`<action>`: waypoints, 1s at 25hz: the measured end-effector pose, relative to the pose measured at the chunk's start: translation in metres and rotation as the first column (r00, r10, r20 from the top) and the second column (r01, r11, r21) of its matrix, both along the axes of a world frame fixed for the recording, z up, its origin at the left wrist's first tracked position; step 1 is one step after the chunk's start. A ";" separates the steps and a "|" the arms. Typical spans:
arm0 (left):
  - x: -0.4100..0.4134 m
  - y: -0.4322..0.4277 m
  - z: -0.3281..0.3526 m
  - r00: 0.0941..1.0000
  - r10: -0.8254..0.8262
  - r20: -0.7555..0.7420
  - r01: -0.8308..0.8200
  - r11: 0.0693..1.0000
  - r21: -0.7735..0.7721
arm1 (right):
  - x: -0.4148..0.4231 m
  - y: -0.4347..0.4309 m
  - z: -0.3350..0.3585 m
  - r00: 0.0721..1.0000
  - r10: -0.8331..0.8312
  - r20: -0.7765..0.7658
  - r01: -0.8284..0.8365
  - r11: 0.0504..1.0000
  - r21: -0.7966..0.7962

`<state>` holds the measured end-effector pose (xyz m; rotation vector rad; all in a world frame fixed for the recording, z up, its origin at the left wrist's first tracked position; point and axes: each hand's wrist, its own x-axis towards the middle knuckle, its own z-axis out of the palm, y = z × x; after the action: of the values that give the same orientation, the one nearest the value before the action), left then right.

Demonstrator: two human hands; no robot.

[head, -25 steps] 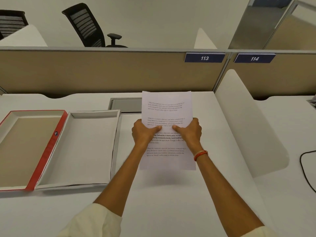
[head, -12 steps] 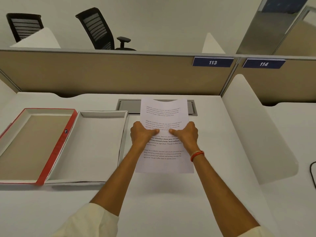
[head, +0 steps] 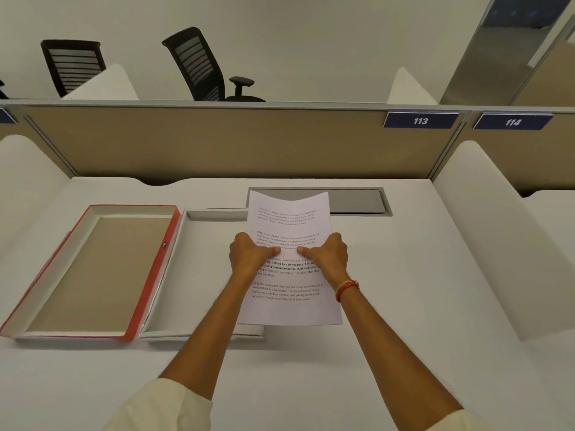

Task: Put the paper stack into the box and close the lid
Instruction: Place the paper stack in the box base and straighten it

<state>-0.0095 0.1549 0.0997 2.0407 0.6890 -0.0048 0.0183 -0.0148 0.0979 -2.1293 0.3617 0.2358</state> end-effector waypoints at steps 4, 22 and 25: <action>-0.009 0.054 -0.004 0.999 0.020 -0.026 -0.020 1.000 -0.001 | -0.007 0.055 -0.006 0.999 0.033 -0.012 -0.033 0.999 0.007; -0.013 0.186 -0.028 0.999 -0.006 -0.046 -0.002 0.987 -0.163 | -0.008 0.179 -0.033 0.997 0.061 -0.053 -0.060 0.998 0.031; -0.011 0.191 -0.036 0.999 -0.018 -0.035 0.011 0.980 -0.198 | -0.004 0.182 -0.042 0.994 0.086 -0.065 -0.085 0.996 0.016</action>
<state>-0.0206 0.3456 0.0637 1.8581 0.6687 -0.1151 0.0138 0.1669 0.0558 -2.1297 0.3060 0.3573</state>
